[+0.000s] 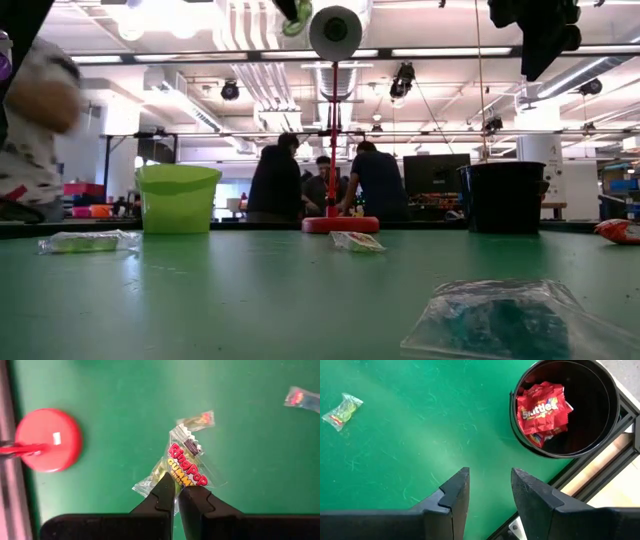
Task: Sort candy
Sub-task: Put the transparent candy into the green bucket
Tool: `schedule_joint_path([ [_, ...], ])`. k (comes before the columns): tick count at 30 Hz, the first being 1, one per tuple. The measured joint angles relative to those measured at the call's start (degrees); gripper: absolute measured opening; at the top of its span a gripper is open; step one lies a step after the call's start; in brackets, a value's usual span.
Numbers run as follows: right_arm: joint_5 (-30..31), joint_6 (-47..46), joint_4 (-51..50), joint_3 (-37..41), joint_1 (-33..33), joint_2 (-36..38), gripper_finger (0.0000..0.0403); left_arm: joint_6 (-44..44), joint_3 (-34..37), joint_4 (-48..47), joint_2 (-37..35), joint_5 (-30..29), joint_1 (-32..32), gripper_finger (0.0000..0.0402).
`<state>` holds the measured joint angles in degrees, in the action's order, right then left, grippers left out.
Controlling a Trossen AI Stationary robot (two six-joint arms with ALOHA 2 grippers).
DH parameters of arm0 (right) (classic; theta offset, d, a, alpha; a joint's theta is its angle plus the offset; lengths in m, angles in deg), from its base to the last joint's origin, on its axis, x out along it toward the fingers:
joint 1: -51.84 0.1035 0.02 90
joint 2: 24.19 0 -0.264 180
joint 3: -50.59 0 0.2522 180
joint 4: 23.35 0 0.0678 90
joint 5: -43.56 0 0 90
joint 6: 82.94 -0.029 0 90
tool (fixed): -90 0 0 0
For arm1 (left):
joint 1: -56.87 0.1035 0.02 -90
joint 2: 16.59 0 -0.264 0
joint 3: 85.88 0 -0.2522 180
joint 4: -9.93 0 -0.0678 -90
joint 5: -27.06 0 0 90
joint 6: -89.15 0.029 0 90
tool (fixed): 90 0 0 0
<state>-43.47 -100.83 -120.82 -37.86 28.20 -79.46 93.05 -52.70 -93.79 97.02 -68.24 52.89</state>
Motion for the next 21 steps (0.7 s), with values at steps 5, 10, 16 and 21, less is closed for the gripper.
schedule_joint_path([
  [5, 0.00, -0.04, -0.01, 0.00, 0.00, 0.00, 0.0137, -0.17, 5.09, -0.08, -5.87, -3.56, 2.15, 0.0000],
  [10, 0.00, -1.17, 0.01, 0.00, 0.00, 0.00, 0.0137, -0.22, 13.83, -0.07, -12.50, -5.90, 4.84, 0.0000],
  [16, 0.00, -1.62, 0.05, 0.00, 0.00, -0.04, 0.0137, -0.20, 24.16, -0.07, -20.10, -9.74, 9.96, 0.0000],
  [21, 0.00, -2.58, 0.21, 0.00, 0.00, -0.11, 0.0137, 1.17, 31.08, -0.07, -24.67, -12.27, 15.84, 0.0000],
])
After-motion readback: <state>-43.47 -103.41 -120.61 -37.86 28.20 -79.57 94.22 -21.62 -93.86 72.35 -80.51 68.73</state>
